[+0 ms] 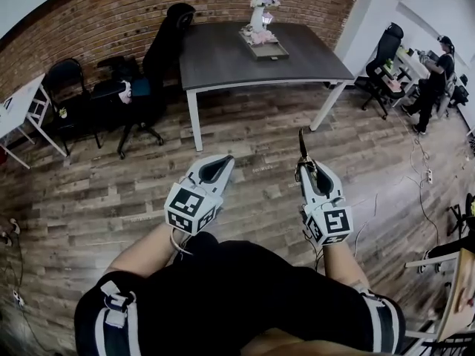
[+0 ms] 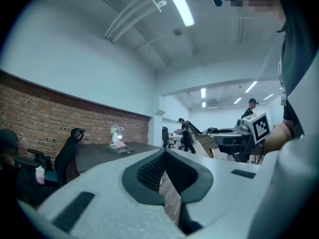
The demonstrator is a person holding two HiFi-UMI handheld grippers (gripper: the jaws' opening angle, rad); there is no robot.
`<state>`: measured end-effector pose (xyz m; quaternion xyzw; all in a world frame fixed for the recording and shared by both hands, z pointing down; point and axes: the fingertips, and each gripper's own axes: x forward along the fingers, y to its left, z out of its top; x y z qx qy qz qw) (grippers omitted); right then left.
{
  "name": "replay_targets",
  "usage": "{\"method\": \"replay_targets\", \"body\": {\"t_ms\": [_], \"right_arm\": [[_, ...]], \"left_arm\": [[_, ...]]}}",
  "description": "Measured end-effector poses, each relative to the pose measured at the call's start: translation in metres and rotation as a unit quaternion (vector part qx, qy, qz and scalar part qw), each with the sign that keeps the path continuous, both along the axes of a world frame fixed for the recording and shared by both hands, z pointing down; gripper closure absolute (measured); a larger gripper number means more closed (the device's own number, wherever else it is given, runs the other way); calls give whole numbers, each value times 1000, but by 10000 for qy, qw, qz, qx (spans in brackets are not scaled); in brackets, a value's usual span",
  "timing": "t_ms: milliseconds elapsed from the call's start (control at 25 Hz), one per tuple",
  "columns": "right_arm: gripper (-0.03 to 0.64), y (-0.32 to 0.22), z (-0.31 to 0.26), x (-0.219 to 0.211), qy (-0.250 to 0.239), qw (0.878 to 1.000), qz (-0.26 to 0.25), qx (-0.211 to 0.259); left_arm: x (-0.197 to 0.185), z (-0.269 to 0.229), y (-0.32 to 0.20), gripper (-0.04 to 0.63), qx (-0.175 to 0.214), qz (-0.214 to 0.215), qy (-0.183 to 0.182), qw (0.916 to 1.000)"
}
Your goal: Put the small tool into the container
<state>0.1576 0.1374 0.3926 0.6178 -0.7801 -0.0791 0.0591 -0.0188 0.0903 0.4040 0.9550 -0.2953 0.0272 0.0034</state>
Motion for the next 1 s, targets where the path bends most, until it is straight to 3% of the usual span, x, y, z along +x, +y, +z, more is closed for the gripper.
{"method": "replay_targets", "body": {"t_ms": [120, 520, 760, 1000], "right_arm": [[529, -10, 1, 7, -37, 9999, 83, -45], [529, -54, 4, 11, 146, 9994, 311, 22], [529, -99, 10, 11, 314, 9992, 214, -97], [529, -161, 1, -3, 409, 9987, 175, -238]], "left_arm": [[9, -2, -4, 586, 128, 208, -114, 9996], [12, -7, -74, 586, 362, 272, -103, 9989], [21, -2, -121, 586, 242, 285, -110, 9992], [3, -7, -182, 586, 62, 139, 100, 9998]]}}
